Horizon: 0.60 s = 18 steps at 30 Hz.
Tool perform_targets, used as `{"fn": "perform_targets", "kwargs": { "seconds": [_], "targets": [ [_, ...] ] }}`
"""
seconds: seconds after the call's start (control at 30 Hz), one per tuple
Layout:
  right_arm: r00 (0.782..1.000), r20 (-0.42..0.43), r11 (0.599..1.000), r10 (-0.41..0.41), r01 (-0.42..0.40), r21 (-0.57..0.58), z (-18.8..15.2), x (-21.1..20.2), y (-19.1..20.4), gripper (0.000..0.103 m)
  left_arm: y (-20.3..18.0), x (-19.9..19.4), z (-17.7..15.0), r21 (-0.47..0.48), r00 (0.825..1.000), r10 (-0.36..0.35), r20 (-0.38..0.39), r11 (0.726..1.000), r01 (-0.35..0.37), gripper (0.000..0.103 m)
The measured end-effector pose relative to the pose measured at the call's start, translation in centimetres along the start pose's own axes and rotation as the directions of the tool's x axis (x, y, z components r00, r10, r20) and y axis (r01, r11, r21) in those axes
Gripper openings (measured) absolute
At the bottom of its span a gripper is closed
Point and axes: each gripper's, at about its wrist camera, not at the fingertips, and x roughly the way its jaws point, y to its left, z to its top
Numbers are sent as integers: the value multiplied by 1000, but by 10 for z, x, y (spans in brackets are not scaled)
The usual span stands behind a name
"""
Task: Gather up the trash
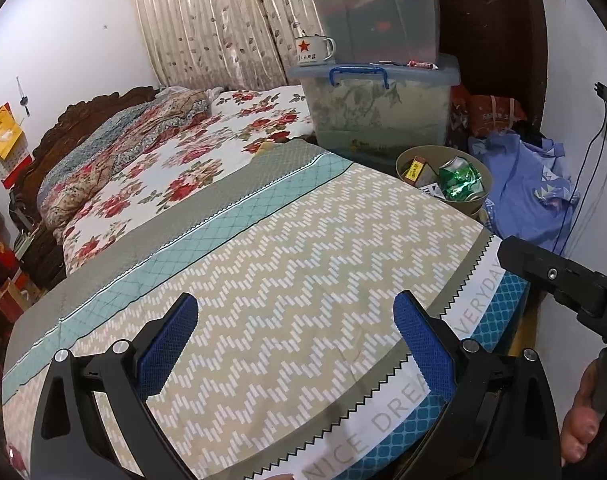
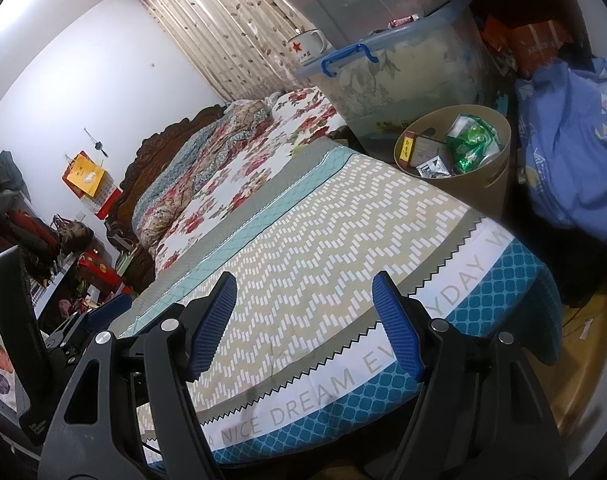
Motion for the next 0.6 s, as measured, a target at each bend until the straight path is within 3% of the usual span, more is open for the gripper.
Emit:
{"fn": "perform_targets", "kwargs": {
  "seconds": [0.6],
  "targets": [
    [1000,6,1000,-2,2,5,0,-1,0,73,-5,7,-4,12,999,-5,-37,1000,5,94]
  ]
}}
